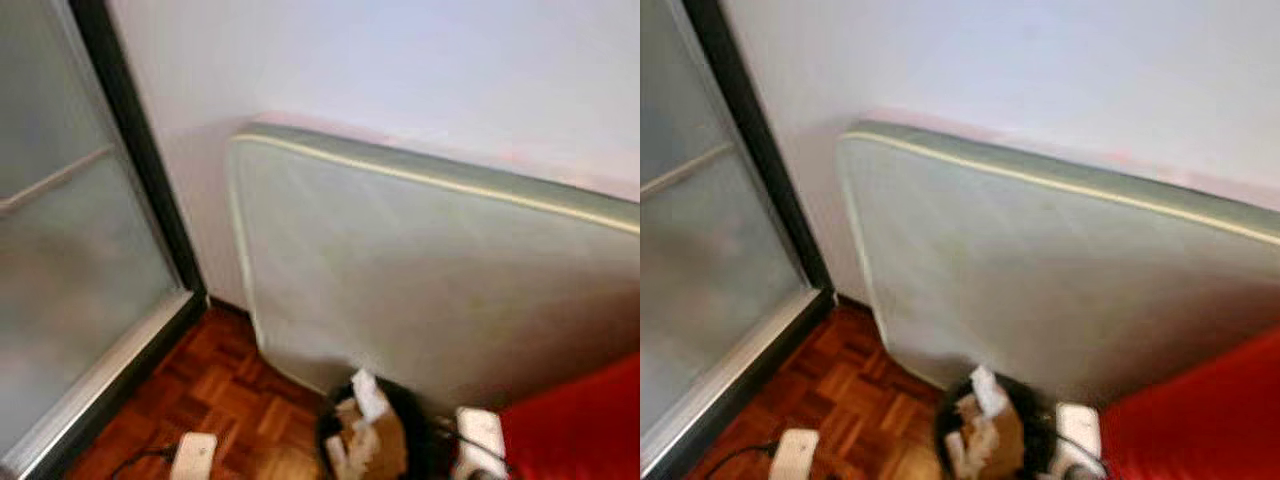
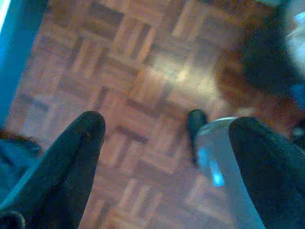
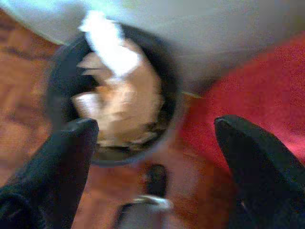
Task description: Clean up the room
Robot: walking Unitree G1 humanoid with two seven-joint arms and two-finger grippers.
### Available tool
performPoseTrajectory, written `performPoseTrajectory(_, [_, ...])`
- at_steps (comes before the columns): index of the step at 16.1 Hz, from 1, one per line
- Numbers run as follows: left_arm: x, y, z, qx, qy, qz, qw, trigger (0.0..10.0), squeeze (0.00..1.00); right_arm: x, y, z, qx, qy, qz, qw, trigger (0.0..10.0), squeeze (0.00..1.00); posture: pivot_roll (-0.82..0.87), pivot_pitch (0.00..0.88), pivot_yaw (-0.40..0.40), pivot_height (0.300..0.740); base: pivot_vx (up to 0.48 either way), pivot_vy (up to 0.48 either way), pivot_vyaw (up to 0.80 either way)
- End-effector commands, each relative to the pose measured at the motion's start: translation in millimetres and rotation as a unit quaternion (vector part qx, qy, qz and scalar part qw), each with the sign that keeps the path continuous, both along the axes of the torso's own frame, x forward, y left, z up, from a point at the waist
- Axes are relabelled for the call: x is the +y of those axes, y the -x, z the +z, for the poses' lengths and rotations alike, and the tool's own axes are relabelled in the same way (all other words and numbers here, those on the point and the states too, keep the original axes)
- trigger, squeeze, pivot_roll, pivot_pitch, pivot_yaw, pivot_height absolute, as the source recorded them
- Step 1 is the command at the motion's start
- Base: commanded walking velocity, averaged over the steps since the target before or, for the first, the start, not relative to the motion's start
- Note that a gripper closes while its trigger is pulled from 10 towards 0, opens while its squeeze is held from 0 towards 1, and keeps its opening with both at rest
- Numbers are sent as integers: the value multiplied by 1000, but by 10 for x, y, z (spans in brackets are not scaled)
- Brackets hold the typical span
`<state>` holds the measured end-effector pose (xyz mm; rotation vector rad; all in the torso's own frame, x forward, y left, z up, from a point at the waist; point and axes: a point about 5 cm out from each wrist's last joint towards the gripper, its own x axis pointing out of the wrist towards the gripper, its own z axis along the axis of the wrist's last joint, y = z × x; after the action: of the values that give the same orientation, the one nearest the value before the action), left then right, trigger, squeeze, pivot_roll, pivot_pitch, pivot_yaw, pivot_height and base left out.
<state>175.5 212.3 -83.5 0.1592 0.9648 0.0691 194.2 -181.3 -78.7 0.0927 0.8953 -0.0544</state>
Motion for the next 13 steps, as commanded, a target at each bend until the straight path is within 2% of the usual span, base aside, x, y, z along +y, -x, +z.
performPoseTrajectory(1, [-36, -17, 0, 2, 3, -6, 1000, 10000, 0, -72, 46, -16, 9, 8, -5, 1000, 10000, 0, -24, 0, -16, 740, 0, 0, 0])
performPoseTrajectory(5, [-42, -10, -4, 2, 3, -6, 1000, 10000, 0, -74, 51, -19, 11, 6, -7, 1000, 10000, 0, -20, 0, -19, 740, 0, 0, 0])
performPoseTrajectory(13, [-58, -8, -7, 1, 4, -14, 1000, 10000, 0, -73, 56, -24, 16, 7, 1, 1000, 10000, 0, -21, 0, -19, 740, 0, 0, -788])
